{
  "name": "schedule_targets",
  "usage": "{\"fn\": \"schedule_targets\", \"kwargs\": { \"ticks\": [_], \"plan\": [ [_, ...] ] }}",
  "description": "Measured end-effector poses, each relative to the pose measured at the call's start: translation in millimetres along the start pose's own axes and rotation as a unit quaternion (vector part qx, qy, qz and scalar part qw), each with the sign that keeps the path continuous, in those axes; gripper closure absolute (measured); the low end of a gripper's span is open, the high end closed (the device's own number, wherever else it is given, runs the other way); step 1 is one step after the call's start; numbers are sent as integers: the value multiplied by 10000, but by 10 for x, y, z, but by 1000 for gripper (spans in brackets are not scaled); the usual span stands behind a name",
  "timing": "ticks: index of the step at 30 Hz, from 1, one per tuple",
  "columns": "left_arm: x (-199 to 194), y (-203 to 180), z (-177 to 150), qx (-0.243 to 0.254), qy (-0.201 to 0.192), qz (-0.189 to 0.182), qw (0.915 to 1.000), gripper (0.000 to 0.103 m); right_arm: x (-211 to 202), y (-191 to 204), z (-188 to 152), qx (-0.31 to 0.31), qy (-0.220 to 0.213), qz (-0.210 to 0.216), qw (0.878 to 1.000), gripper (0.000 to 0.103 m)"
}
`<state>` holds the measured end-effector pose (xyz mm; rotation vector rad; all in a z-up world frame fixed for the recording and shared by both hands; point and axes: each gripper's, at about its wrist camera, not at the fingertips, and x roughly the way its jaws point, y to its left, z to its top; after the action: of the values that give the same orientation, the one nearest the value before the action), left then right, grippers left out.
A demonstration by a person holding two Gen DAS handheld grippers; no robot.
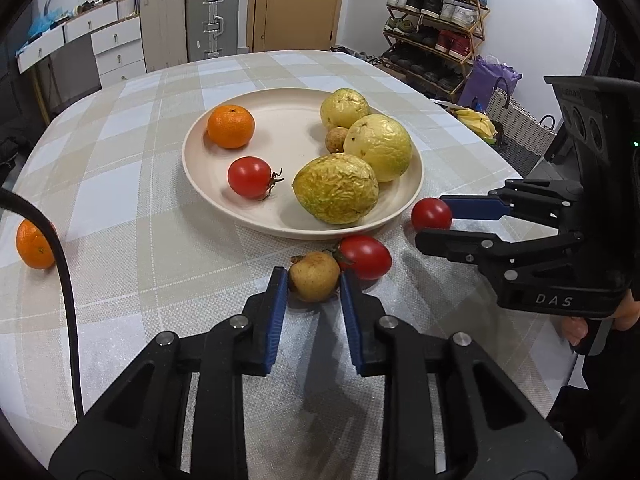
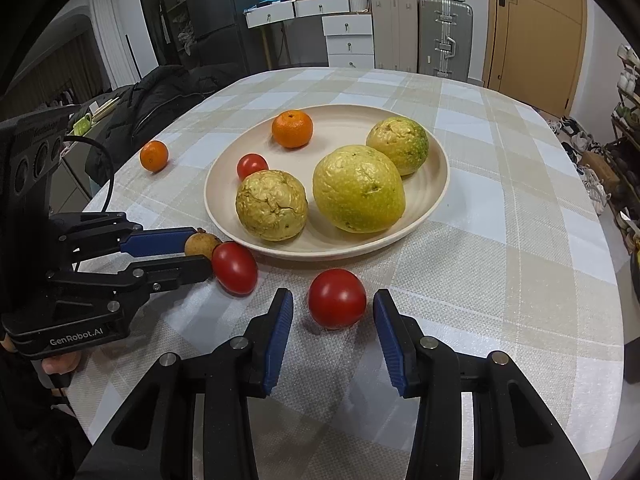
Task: Organize fruits
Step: 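Grasp the brown fruit with the left tool while the right grasps the red tomato, then carry the brown fruit with the left tool while the right carries the tomato to the plate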
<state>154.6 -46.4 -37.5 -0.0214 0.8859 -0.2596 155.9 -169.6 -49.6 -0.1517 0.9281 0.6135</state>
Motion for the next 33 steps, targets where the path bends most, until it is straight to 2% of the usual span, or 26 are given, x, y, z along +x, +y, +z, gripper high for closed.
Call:
{"fn": "schedule_targets", "kwargs": {
  "ticks": [7,12,25,33],
  "plan": [
    [-10,-2,7,13,-17,14,10000,79,11,-11,-17,17,19,-27,10000,59],
    [-48,-11,10,21,-66,15,10000,79,13,-13,-13,29,28,11,10000,72],
    [-152,36,28,-44,-240,-11,9997,79,-94,-12,15,53,-198,158,9997,73],
    [-290,78,63,-124,-497,11,9987,79,-207,94,41,-93,-462,217,9987,73]
  ]
}}
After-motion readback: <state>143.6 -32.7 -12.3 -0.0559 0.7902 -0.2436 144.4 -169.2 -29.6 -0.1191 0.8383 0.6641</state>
